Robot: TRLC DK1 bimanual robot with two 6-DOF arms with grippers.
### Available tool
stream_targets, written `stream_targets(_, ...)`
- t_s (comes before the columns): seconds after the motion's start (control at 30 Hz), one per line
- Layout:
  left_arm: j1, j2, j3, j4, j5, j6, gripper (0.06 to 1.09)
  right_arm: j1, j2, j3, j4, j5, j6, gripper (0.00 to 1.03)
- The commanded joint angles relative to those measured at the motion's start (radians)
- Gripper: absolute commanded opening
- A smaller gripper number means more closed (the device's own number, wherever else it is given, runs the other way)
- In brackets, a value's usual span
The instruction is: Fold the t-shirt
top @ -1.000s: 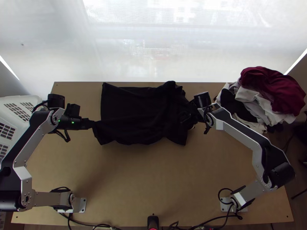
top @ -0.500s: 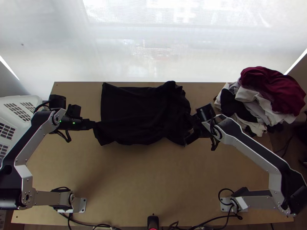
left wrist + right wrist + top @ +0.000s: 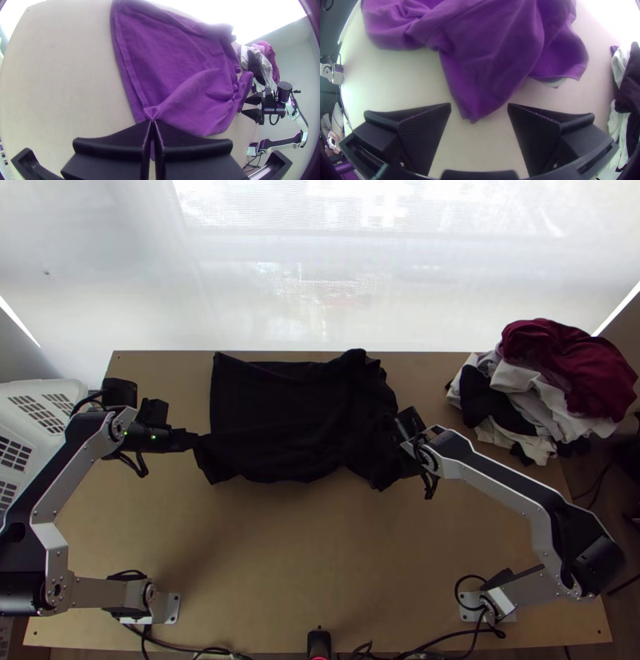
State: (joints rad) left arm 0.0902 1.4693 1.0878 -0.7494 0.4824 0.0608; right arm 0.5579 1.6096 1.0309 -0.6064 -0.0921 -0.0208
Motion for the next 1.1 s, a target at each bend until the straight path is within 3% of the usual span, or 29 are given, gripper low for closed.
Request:
stream_targets(0.0, 0.003, 0.013, 0.006, 0.008, 0.001, -0.003, 0.09, -0.018, 0.078, 0.014, 0.079, -0.009, 0.005, 0.52)
stream_targets(0.13, 0.003, 0.028, 0.017, 0.032, 0.001, -0.029, 0.09, -0.026, 0.081, 0.028, 0.1, -0.009, 0.005, 0.15)
stream_targets(0.2, 0.003, 0.039, 0.029, 0.032, 0.001, -0.032, 0.09, -0.03, 0.065, 0.032, 0.1, -0.009, 0.002, 0.03)
stream_targets(0.47, 0.0, 0.014, 0.052, 0.019, 0.001, -0.042, 0.09, -0.058, -0.08, 0.064, 0.0, -0.009, -0.008, 0.03)
stream_targets(0.83, -0.027, -0.125, 0.03, -0.088, 0.002, -0.03, 0.09, -0.004, -0.283, 0.115, -0.36, -0.017, -0.057, 0.03)
stream_targets(1.07, -0.027, -0.21, 0.006, -0.225, 0.008, 0.06, 0.09, 0.102, -0.356, 0.144, -0.558, -0.02, -0.059, 0.03)
